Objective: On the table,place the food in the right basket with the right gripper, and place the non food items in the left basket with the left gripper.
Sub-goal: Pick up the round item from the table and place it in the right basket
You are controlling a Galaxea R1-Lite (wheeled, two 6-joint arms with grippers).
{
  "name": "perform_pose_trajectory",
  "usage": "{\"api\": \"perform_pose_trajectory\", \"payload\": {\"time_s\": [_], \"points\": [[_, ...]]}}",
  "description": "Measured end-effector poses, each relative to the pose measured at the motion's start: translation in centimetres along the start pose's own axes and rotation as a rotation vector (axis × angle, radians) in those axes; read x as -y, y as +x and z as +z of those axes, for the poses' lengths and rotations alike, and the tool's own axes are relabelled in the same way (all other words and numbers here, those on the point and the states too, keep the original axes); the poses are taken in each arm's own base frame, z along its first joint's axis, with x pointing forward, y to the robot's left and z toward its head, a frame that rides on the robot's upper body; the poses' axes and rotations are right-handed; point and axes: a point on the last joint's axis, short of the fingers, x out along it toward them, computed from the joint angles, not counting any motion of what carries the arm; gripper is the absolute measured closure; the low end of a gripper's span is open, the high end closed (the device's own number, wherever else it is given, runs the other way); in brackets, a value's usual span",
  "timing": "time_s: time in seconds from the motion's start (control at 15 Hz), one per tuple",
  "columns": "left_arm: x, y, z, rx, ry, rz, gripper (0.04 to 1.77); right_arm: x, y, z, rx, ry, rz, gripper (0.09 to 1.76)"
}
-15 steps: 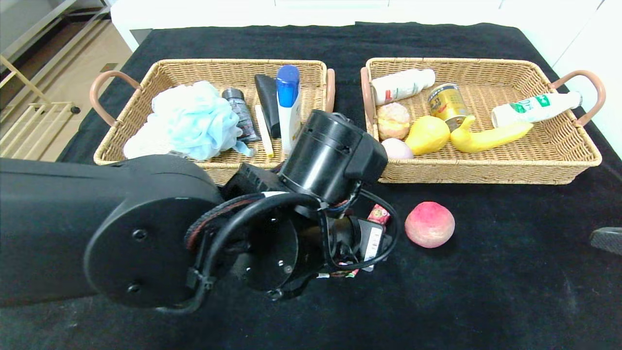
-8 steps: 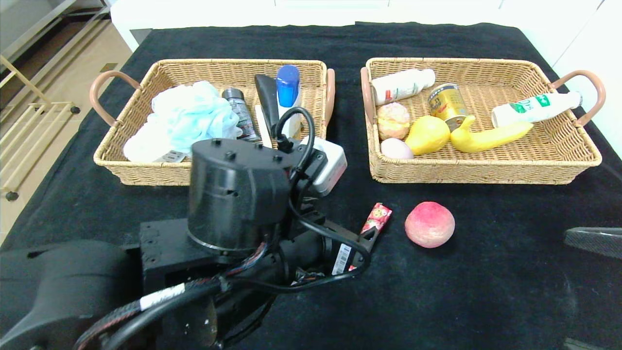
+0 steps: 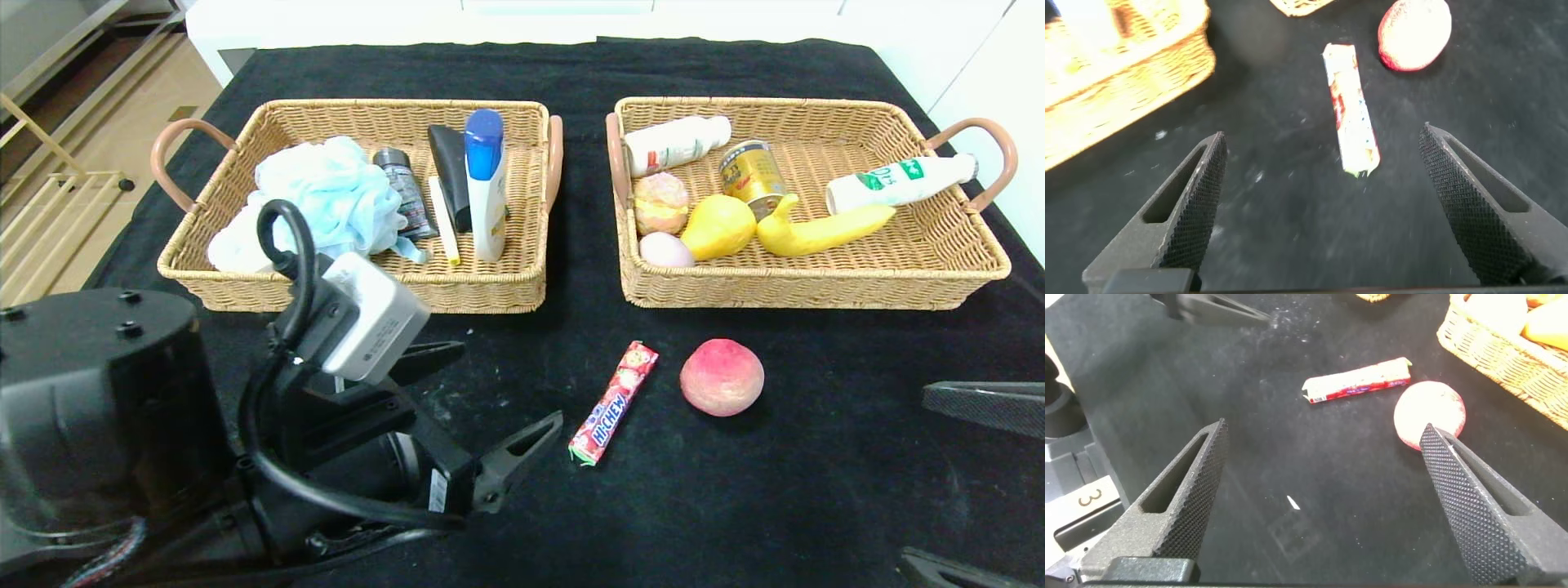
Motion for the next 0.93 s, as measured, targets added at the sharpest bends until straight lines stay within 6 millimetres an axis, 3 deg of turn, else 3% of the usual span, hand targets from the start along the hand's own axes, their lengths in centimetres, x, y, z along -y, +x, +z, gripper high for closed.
{"api": "perform_pose_trajectory", "payload": {"time_s": [0.4, 0.73, 0.93], "points": [[-0.7, -3.3, -1.4, 0.013, 0.082, -0.056, 0.11, 0.2, 1.1, -0.3, -0.042, 0.012, -0.013, 0.14], [-1.0, -4.1, -1.2, 0.035, 0.077, -0.049, 0.11, 0.3, 1.8, -0.5, -0.067, 0.022, -0.020, 0.14], [-1.0, -4.6, -1.2, 0.036, 0.085, -0.057, 0.10, 0.4, 2.5, -0.1, -0.075, 0.123, -0.034, 0.14]]}}
